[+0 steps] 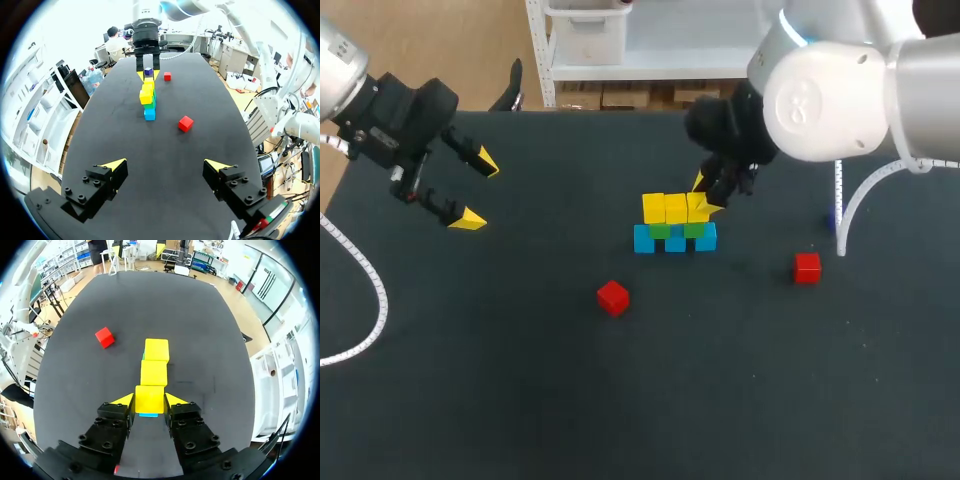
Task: Place the blue cubes, place green cubes on the blue cubes, place the yellow cubes on the green cubes, then place the red cubes on the yellow cubes, and place purple cube on the red cubes.
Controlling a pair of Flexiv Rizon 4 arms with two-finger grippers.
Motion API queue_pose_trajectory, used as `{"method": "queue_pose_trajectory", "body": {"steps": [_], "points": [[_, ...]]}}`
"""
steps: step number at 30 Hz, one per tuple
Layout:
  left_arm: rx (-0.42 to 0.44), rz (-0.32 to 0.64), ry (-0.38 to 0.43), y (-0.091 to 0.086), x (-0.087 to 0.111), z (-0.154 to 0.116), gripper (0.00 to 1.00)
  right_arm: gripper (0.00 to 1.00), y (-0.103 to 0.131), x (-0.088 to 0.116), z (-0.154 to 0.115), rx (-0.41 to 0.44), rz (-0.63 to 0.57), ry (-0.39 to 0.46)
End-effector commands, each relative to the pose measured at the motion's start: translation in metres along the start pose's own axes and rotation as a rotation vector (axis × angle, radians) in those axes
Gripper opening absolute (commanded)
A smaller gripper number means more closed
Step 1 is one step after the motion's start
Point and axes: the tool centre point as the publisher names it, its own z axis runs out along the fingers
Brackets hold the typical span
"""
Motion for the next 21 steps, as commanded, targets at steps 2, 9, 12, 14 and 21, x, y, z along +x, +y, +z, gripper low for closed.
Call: {"method": "queue_pose_trajectory", "body": {"steps": [2, 9, 12, 14, 21], "points": [[-0.002, 0.004, -0.004, -0.0005, 0.0014, -0.0001, 1.0, 0.0, -0.0016, 0.0, 0.001, -0.007, -0.002, -0.005], [-0.002, 0.004, -0.004, -0.0005, 0.0014, -0.0001, 1.0, 0.31, -0.0014, 0.0, 0.0009, -0.01, -0.006, -0.007], [-0.002, 0.004, -0.004, -0.0005, 0.0014, -0.0001, 1.0, 1.0, -0.0011, 0.0001, 0.0007, -0.016, -0.011, -0.008], [-0.002, 0.004, -0.004, -0.0005, 0.0014, -0.0001, 1.0, 1.0, -0.001, 0.0001, 0.0007, -0.018, -0.013, -0.007], [-0.002, 0.004, -0.004, -0.0005, 0.0014, -0.0001, 1.0, 1.0, -0.001, 0.0008, -0.0036, -0.004, -0.018, -0.007]]}}
